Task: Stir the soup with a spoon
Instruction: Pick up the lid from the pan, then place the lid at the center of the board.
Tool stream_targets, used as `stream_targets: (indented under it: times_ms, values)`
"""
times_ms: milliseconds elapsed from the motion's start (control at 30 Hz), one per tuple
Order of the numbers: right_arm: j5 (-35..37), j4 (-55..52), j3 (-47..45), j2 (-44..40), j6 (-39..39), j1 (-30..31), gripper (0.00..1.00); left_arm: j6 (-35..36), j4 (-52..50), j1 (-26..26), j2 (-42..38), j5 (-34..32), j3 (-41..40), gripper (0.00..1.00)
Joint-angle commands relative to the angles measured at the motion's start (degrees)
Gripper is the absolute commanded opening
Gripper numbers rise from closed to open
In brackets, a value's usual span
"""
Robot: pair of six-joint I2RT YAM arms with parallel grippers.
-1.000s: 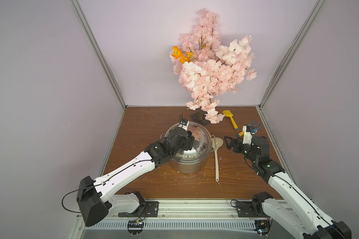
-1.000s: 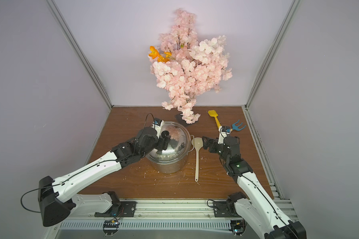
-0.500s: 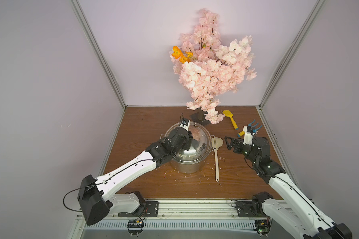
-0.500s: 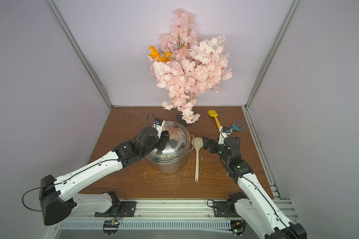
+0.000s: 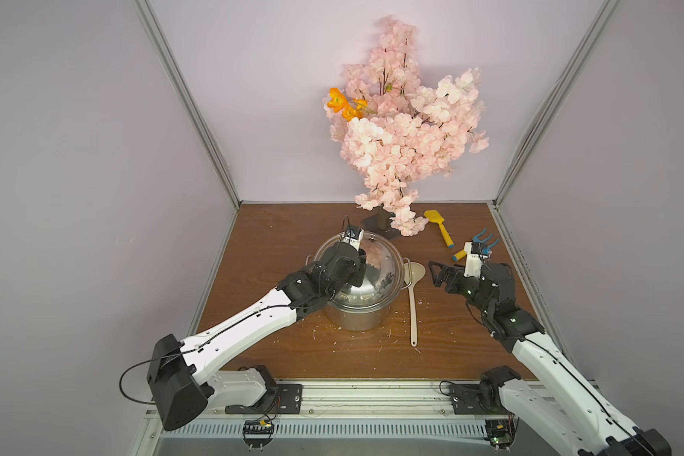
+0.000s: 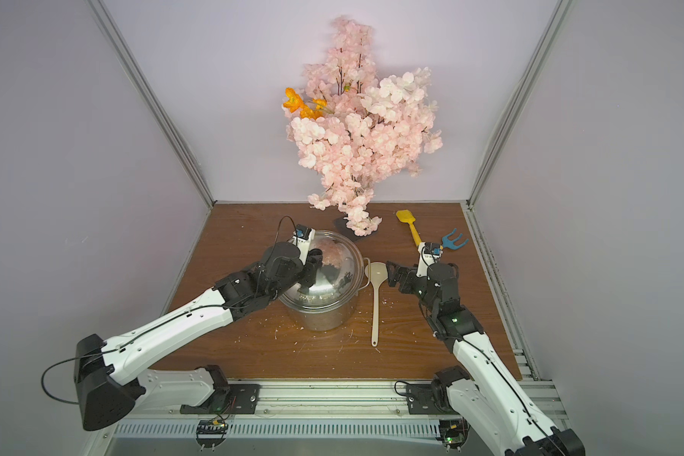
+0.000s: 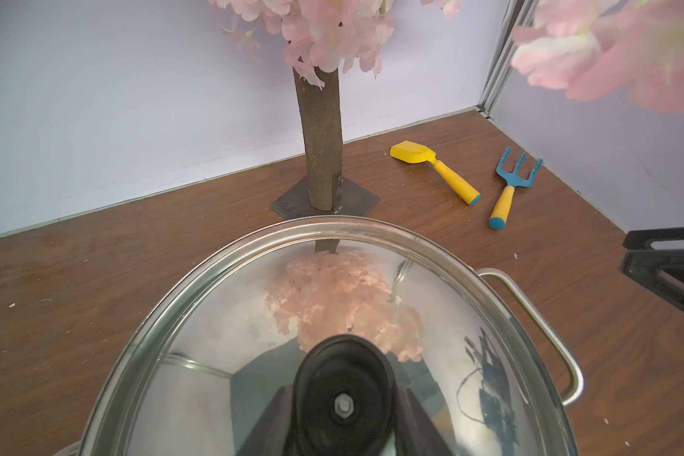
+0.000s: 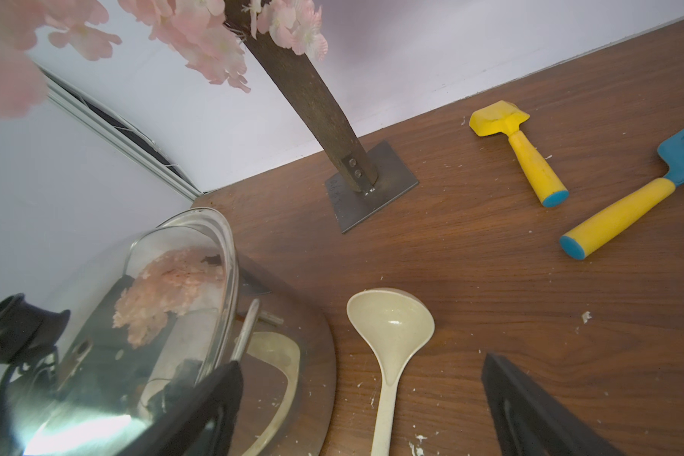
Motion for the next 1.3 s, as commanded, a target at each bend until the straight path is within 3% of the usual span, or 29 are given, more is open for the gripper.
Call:
stream_targets:
  times_ms: [0,900,1267]
  values:
    - [1.12,-0.11,-0.59,-0.85,0.15,0.4,0.99,0.37,0.61,-0.42,-0.72,0.0,0.45,0.39]
    - [2.11,0.08,-1.46,-0.74,-0.19,0.38,0.99,0.99,0.88,-0.31,-4.44,-8.74,2.91,0.3]
    - [2.72,-0.9,-1.3,-1.42,-0.82,0.38,0.99,-1.2,1.46,7.1,-8.19,-4.85,2.98,0.3]
